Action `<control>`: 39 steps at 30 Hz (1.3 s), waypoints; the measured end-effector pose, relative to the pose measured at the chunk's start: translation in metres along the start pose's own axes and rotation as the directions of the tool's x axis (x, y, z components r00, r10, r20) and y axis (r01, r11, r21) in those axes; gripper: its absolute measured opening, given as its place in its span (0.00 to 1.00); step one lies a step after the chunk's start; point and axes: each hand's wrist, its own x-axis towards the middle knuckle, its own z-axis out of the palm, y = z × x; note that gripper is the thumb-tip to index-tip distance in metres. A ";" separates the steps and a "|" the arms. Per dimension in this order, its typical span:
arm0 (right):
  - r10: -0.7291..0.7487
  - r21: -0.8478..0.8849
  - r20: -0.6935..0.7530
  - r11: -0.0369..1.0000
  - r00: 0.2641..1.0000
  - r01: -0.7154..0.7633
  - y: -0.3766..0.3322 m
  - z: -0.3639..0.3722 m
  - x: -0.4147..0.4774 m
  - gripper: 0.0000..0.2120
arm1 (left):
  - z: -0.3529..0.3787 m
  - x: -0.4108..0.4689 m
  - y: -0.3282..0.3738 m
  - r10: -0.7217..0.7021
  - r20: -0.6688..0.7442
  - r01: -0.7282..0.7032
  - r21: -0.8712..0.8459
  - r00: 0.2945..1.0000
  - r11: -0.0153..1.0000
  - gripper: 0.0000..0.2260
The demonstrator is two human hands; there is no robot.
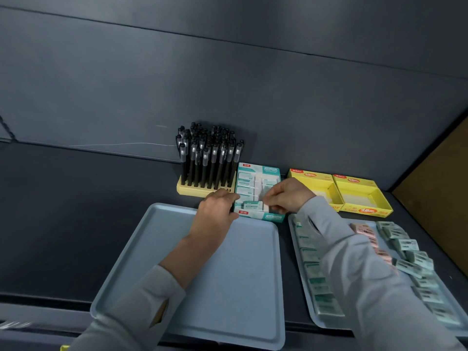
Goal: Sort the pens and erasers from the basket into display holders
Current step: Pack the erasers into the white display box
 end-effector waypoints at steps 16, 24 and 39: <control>-0.271 -0.182 -0.054 0.949 0.961 0.257 0.005 0.023 -0.004 0.05 | 0.005 -0.003 -0.002 0.035 -0.002 -0.035 0.067 0.999 0.997 0.15; -0.372 -0.275 -0.098 0.902 0.923 0.334 0.054 -0.070 -0.050 0.12 | -0.006 -0.003 0.021 0.078 -0.042 -0.072 0.116 0.996 0.991 0.14; -0.238 -0.612 0.187 0.731 0.953 0.303 0.118 -0.098 -0.063 0.17 | 0.073 0.003 0.147 0.119 0.205 -0.169 0.248 0.972 0.954 0.11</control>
